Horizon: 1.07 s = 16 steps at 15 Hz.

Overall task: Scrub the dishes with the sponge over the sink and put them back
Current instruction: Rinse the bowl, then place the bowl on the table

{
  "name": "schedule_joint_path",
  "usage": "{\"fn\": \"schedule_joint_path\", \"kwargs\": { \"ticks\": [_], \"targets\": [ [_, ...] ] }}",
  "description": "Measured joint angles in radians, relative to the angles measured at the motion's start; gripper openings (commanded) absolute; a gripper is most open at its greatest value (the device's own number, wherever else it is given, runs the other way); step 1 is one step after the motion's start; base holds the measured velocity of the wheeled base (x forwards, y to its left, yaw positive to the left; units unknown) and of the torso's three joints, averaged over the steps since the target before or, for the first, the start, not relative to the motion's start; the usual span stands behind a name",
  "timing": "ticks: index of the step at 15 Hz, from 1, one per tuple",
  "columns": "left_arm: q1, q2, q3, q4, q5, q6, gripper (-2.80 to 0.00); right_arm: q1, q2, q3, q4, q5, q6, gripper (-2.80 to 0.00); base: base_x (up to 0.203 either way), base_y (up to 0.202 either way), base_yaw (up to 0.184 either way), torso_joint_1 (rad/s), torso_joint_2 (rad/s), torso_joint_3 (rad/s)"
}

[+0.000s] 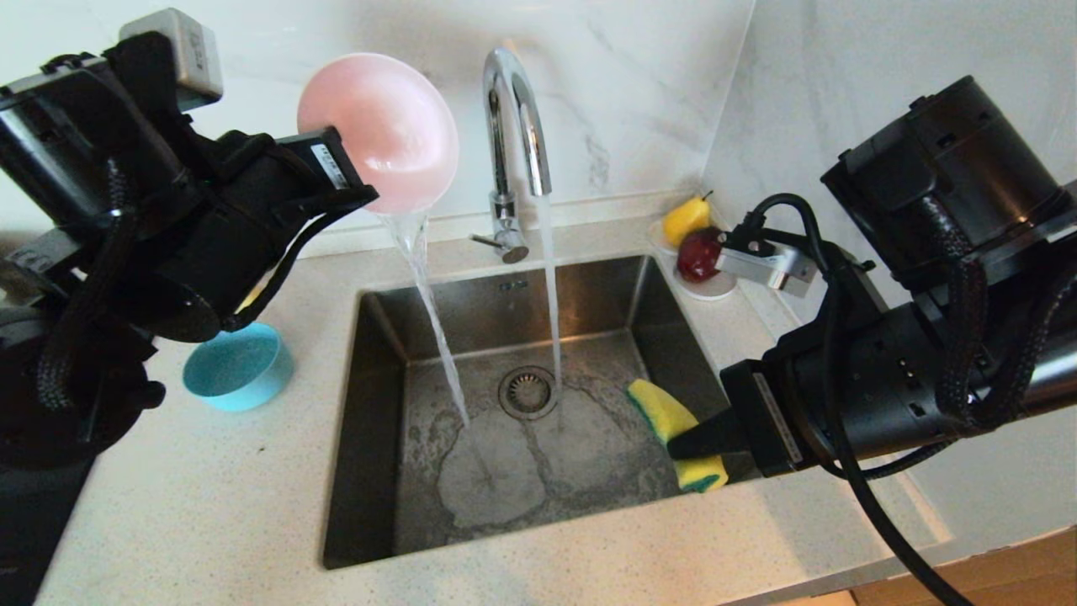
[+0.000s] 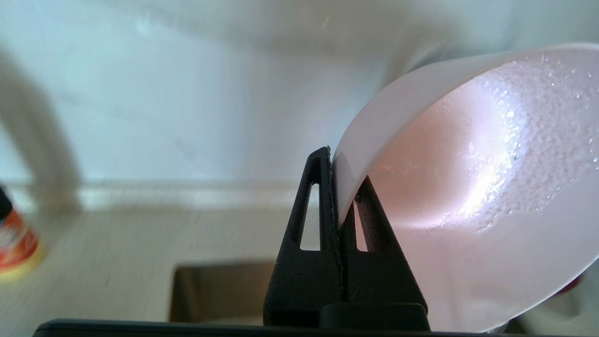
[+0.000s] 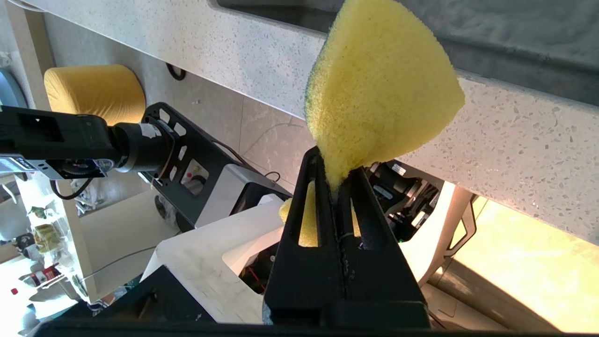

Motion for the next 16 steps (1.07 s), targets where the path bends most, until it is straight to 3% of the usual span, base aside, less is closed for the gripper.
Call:
{"fn": "schedule_joint_path", "kwargs": {
  "ticks": [5, 8, 10, 12, 14, 16],
  "targets": [
    [-0.001, -0.042, 0.120, -0.255, -0.073, 0.075, -2.80, 0.000, 0.007, 0.000, 0.000, 0.001, -0.001, -2.80, 0.000, 0.000, 0.000, 0.000, 0.00, 0.000],
    [0.000, -0.047, 0.141, -0.199, -0.072, 0.071, -2.80, -0.001, 0.003, 0.002, 0.000, 0.001, -0.001, -2.80, 0.000, 0.000, 0.000, 0.000, 0.00, 0.000],
    [0.017, -0.059, 0.147, -0.070, -0.062, 0.028, -2.80, -0.001, -0.004, 0.003, 0.000, 0.001, 0.000, -2.80, 0.000, 0.000, 0.000, 0.000, 0.00, 0.000],
    [0.052, -0.085, 0.133, 0.140, -0.062, -0.041, -2.80, -0.001, -0.010, 0.003, 0.001, -0.002, -0.001, -2.80, 0.000, 0.000, 0.000, 0.000, 0.00, 0.000],
    [0.092, -0.112, 0.081, 0.403, -0.063, -0.098, -2.80, -0.002, -0.014, 0.003, 0.001, -0.005, -0.001, -2.80, 0.000, 0.000, 0.000, 0.000, 0.00, 0.000],
    [0.146, -0.132, -0.048, 0.721, -0.074, -0.189, -2.80, -0.005, -0.017, 0.005, 0.003, -0.005, -0.001, -2.80, 0.000, 0.000, 0.000, 0.000, 0.00, 0.000]
  ]
}}
